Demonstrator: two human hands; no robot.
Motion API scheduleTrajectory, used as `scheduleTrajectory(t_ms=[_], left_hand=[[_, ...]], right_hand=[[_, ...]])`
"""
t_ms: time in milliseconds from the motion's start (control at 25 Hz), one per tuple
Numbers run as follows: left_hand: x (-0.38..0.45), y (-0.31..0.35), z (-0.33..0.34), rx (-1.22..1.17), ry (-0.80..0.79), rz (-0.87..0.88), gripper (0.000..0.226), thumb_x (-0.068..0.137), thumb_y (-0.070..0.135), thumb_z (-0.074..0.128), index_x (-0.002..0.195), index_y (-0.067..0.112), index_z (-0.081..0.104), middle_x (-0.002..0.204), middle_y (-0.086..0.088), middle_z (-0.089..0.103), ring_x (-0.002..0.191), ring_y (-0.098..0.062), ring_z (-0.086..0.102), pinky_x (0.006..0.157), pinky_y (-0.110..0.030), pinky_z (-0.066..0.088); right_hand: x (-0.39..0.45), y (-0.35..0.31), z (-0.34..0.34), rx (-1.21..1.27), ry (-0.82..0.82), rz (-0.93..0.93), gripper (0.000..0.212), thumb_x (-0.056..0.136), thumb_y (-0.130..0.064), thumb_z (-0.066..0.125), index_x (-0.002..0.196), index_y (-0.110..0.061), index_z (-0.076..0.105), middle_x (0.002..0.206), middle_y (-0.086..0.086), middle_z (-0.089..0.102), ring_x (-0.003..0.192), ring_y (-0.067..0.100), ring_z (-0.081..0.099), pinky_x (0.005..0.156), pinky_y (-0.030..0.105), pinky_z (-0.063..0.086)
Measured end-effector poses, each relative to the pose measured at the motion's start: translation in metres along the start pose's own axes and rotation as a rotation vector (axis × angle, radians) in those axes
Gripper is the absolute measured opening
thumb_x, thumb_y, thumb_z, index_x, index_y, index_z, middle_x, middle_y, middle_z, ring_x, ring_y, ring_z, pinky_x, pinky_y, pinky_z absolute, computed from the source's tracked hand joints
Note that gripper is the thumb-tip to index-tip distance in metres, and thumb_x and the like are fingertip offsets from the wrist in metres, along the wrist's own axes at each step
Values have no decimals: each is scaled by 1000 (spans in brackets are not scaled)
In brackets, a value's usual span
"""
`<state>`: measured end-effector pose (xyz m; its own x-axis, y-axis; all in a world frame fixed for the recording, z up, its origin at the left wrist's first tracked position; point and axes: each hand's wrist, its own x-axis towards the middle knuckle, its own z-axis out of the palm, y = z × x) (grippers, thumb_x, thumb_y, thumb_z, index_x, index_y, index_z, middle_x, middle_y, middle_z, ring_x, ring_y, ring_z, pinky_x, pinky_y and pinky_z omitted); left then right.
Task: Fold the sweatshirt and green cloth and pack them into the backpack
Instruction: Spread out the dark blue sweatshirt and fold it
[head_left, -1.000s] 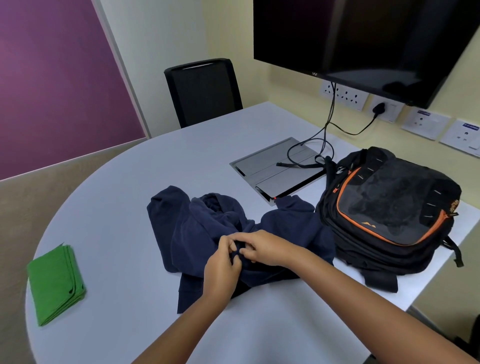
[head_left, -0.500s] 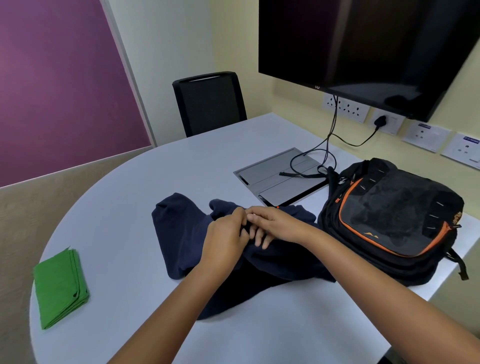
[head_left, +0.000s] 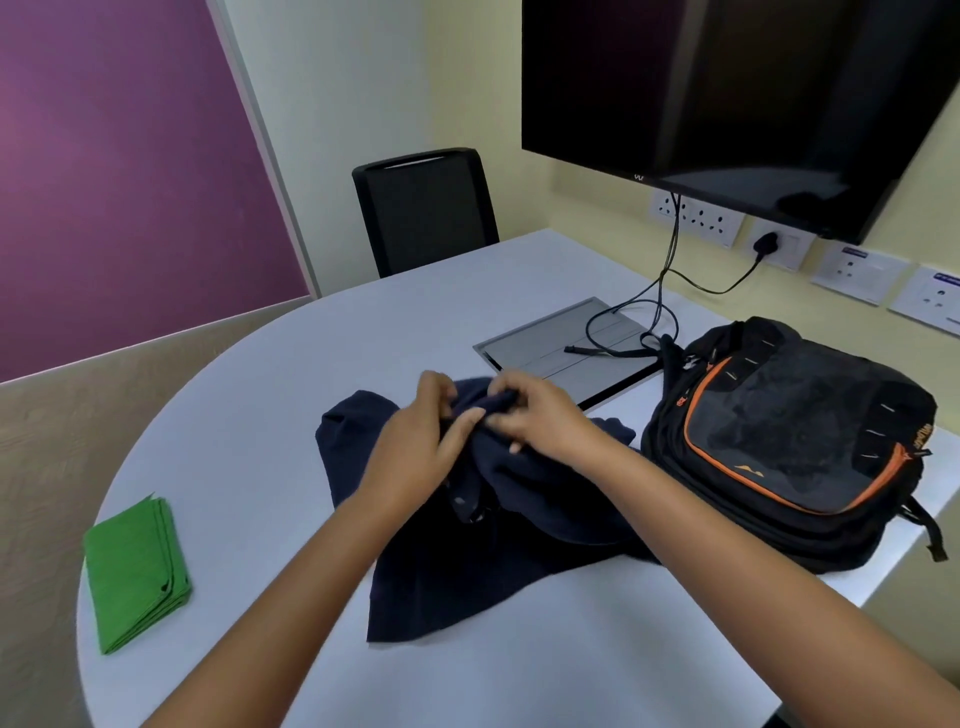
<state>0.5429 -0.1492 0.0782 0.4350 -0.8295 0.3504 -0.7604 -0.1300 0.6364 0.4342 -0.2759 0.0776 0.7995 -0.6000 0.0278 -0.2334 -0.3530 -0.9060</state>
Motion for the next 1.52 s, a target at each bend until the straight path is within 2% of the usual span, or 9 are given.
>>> scheduleTrajectory(t_ms=[160, 280, 480, 720, 840, 1000, 1200, 1400, 1520], left_hand=[[21, 3, -32, 195, 272, 176, 22, 90, 28, 59, 96, 18, 41, 73, -3, 55, 66, -29, 47, 60, -32, 33], [38, 14, -46, 201, 425, 183, 14, 91, 15, 55, 85, 11, 44, 69, 2, 44, 59, -30, 44, 57, -32, 30], [56, -11, -42, 341, 201, -14, 7, 90, 14, 50, 83, 17, 51, 81, -1, 58, 76, -32, 57, 71, -35, 38], [43, -10, -11, 40, -91, -262, 46, 67, 74, 51, 93, 38, 63, 115, 7, 54, 113, -18, 53, 107, -52, 31], [51, 18, 14, -125, -51, -268, 52, 59, 79, 42, 76, 32, 56, 107, 3, 59, 106, -24, 57, 98, -54, 41], [51, 21, 46, -111, 14, -433, 35, 81, 52, 52, 95, 21, 60, 103, 0, 62, 96, -24, 58, 88, -47, 46], [13, 2, 51, -128, -84, -657, 23, 83, 36, 49, 67, 21, 54, 72, 3, 58, 73, -22, 58, 80, -39, 49], [62, -12, -13, 33, 88, -477, 24, 85, 28, 52, 62, 19, 52, 61, 0, 52, 71, -29, 55, 63, -29, 36], [78, -2, -8, 27, -91, -369, 34, 86, 38, 55, 59, 18, 48, 68, -2, 58, 72, -27, 57, 65, -33, 42]], right_hand=[[33, -66, -44, 249, 399, -68, 18, 86, -1, 59, 77, -16, 55, 68, 0, 57, 49, -1, 51, 52, 15, 42], [62, -131, -95, 194, 677, -372, 16, 81, -12, 63, 76, -20, 49, 73, -7, 53, 66, 4, 47, 65, 18, 41], [65, -138, -86, -279, 541, -710, 13, 70, -18, 60, 77, -22, 50, 74, -15, 54, 70, -4, 49, 70, 19, 42], [66, -74, -78, -581, 408, -668, 25, 73, -24, 60, 96, -17, 52, 92, -8, 54, 89, 18, 53, 87, 41, 40], [64, -65, -59, -648, 402, -652, 28, 72, -24, 59, 98, -14, 53, 90, -1, 55, 86, 21, 50, 91, 43, 32], [62, -62, -49, -591, 447, -624, 24, 73, -21, 59, 95, -12, 53, 84, -5, 47, 80, 10, 38, 92, 40, 28], [70, -58, -81, -566, 475, -564, 23, 71, -22, 56, 91, -11, 53, 86, -5, 48, 80, 12, 41, 82, 31, 27], [70, -50, -121, -138, 629, -416, 14, 66, -10, 52, 77, -18, 52, 77, -7, 52, 74, 6, 47, 72, 20, 37], [77, -87, -142, 9, 777, -566, 28, 66, -4, 54, 74, -31, 48, 75, -15, 51, 75, 0, 47, 75, 18, 39]])
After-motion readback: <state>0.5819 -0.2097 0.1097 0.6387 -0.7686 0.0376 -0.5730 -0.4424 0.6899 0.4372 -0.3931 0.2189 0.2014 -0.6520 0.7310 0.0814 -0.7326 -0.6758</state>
